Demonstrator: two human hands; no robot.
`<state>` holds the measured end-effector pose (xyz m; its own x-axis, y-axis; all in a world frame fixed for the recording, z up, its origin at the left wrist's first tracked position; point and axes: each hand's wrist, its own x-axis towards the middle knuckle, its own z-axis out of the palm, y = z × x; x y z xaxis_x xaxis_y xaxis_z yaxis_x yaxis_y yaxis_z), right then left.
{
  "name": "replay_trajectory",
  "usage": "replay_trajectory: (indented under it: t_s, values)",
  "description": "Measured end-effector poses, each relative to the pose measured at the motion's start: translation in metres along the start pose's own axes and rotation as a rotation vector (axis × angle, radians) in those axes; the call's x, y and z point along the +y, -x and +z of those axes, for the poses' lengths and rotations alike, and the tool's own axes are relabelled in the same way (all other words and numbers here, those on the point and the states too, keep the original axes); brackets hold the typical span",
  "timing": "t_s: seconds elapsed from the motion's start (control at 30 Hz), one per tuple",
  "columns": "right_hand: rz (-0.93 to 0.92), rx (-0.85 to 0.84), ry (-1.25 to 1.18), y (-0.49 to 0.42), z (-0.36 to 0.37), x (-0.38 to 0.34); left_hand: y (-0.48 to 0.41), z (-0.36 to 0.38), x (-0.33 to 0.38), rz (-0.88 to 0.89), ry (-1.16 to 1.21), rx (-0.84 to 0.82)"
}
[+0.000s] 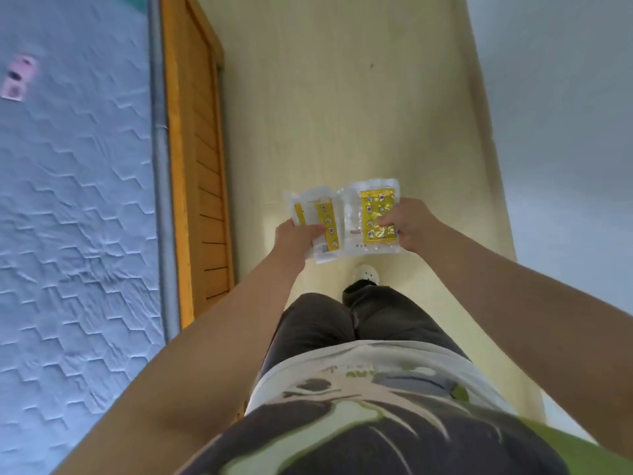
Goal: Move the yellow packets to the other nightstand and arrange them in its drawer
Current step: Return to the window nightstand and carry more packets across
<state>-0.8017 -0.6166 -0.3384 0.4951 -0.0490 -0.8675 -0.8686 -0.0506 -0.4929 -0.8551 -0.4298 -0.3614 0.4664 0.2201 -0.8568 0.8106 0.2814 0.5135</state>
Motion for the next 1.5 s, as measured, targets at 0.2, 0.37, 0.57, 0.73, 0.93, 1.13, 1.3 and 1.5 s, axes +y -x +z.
replay_trajectory:
  t_s: [0.2,0.37,0.57,0.73,0.93,1.13,1.3,1.5]
  values:
    - [-0.002,-0.043,0.215,-0.080,0.046,-0.126,-0.062,0.009,0.114,0.002,0.139,0.070]
    - [-0.067,-0.073,0.441,-0.139,0.116,-0.239,-0.137,-0.008,0.217,0.007,0.249,0.127]
    - [-0.108,-0.108,0.613,-0.192,0.195,-0.368,-0.197,-0.023,0.338,-0.006,0.301,0.195]
    - [-0.108,-0.227,0.717,-0.224,0.259,-0.463,-0.238,-0.045,0.411,-0.046,0.432,0.291]
    - [-0.160,-0.431,0.905,-0.272,0.368,-0.543,-0.284,-0.080,0.476,-0.064,0.687,0.493]
    - [-0.233,-0.622,1.214,-0.297,0.493,-0.565,-0.306,-0.126,0.505,-0.080,1.024,0.701]
    - [-0.263,-0.772,1.430,-0.293,0.603,-0.556,-0.321,-0.182,0.511,-0.067,1.281,0.841]
    - [-0.280,-0.886,1.558,-0.289,0.714,-0.558,-0.349,-0.243,0.541,-0.045,1.477,0.936]
